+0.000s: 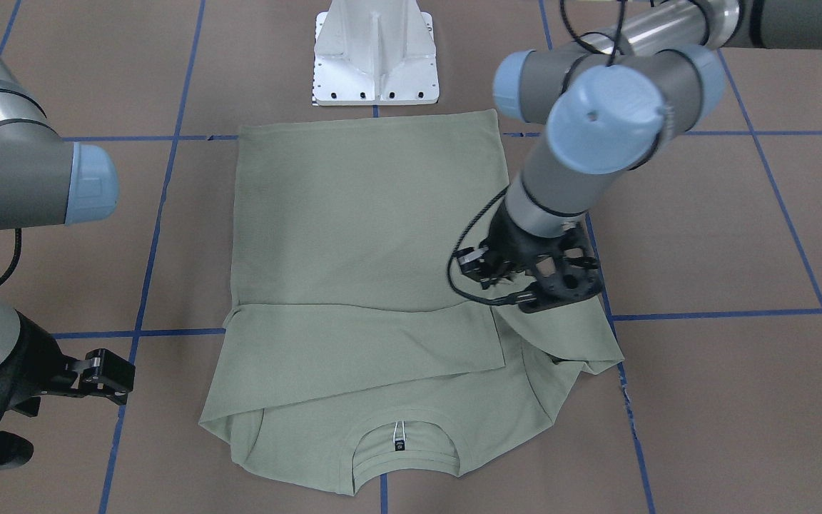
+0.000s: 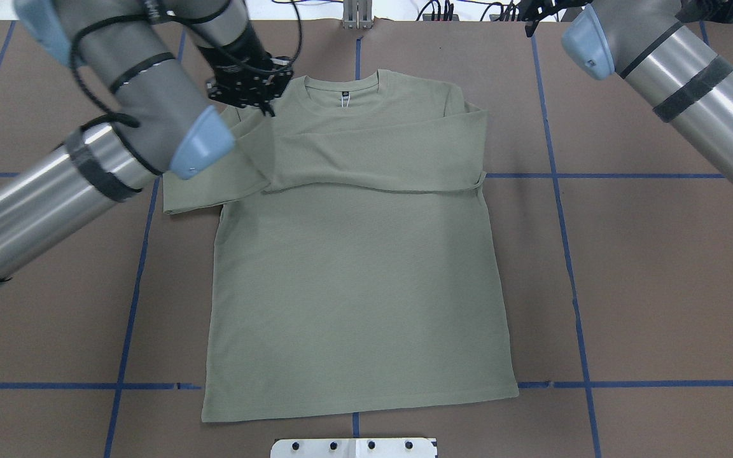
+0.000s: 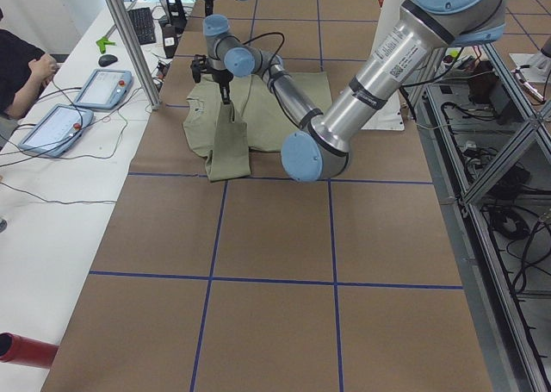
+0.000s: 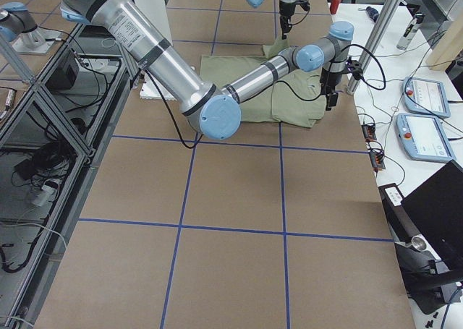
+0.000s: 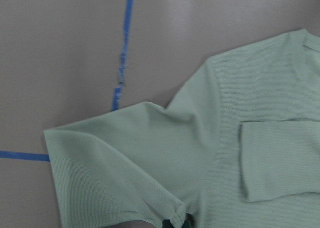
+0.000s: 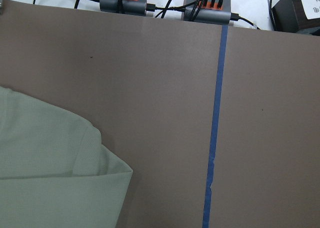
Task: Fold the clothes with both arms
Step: 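Fold the held sleeve across the shirt body with the left gripper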
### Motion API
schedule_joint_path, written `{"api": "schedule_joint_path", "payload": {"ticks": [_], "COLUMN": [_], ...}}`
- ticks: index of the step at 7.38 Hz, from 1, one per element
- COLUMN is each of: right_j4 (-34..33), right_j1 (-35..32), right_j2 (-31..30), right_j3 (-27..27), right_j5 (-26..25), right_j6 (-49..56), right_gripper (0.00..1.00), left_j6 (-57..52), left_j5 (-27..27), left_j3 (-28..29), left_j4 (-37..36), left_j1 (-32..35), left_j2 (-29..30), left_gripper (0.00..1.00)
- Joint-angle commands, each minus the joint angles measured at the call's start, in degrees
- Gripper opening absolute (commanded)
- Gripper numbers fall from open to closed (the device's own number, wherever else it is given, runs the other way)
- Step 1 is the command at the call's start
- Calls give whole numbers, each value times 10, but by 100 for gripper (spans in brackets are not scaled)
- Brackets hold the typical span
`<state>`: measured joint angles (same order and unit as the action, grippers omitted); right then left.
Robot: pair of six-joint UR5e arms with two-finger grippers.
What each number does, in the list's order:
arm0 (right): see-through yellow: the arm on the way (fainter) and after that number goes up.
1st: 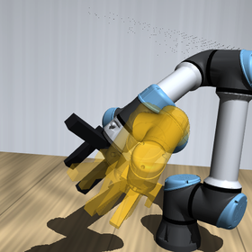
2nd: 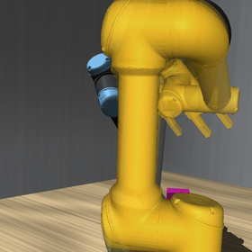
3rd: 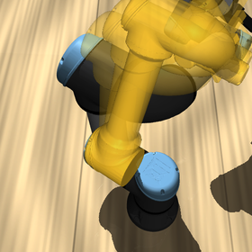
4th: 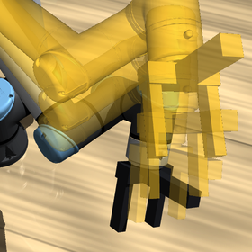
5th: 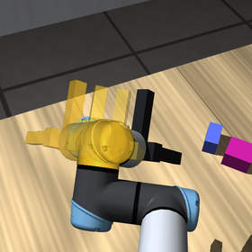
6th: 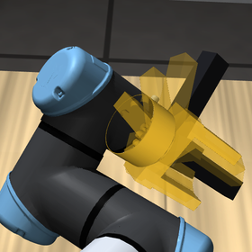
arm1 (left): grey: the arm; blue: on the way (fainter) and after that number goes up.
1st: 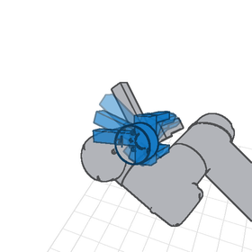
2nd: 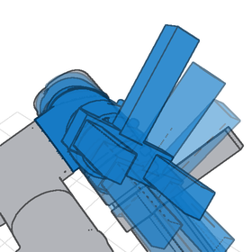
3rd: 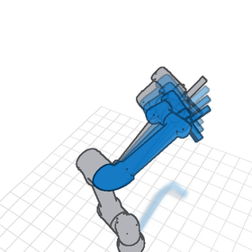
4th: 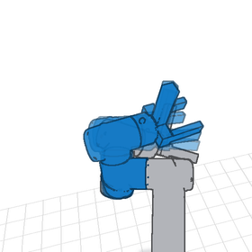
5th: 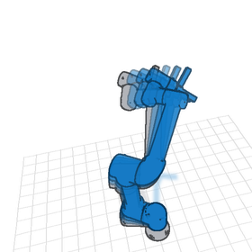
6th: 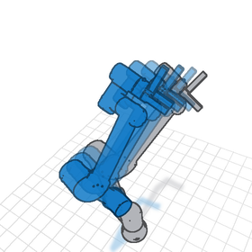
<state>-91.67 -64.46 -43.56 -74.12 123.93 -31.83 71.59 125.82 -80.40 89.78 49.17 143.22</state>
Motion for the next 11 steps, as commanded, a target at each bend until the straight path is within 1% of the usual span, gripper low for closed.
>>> {"api": "schedule_joint_path", "payload": {"ticks": [1,2,4,5,6,7,9,10,11], "right_j4": [0,0,0,0,0,0,0,0,0], "right_j1": [-1,-1,-1,0,0,0,0,0,0], "right_j2": [0,-1,-5,-7,-8,-13,-14,-14,-14], "right_j3": [-1,-2,-8,-15,-17,-19,-19,-19,-19], "right_j5": [0,0,0,0,0,0,0,0,0], "right_j6": [-1,-1,-1,-2,-2,-2,-2,-2,-2], "right_gripper": [100,100,100,100,100,100,100,100,100], "left_j6": [92,119,141,154,161,173,208,241,259], "left_j5": [-11,-46,-51,-69,-93,-100,-131,-138,-138], "left_j3": [148,188,237,274,289,306,318,339,349], "left_j4": [120,167,219,239,273,304,348,362,370], "left_j1": [-52,-78,-101,-113,-129,-139,-159,-161,-161], "left_j2": [100,123,142,165,166,167,169,186,194], "left_gripper": [0,0,0,0,0,0,0,15,52]}}
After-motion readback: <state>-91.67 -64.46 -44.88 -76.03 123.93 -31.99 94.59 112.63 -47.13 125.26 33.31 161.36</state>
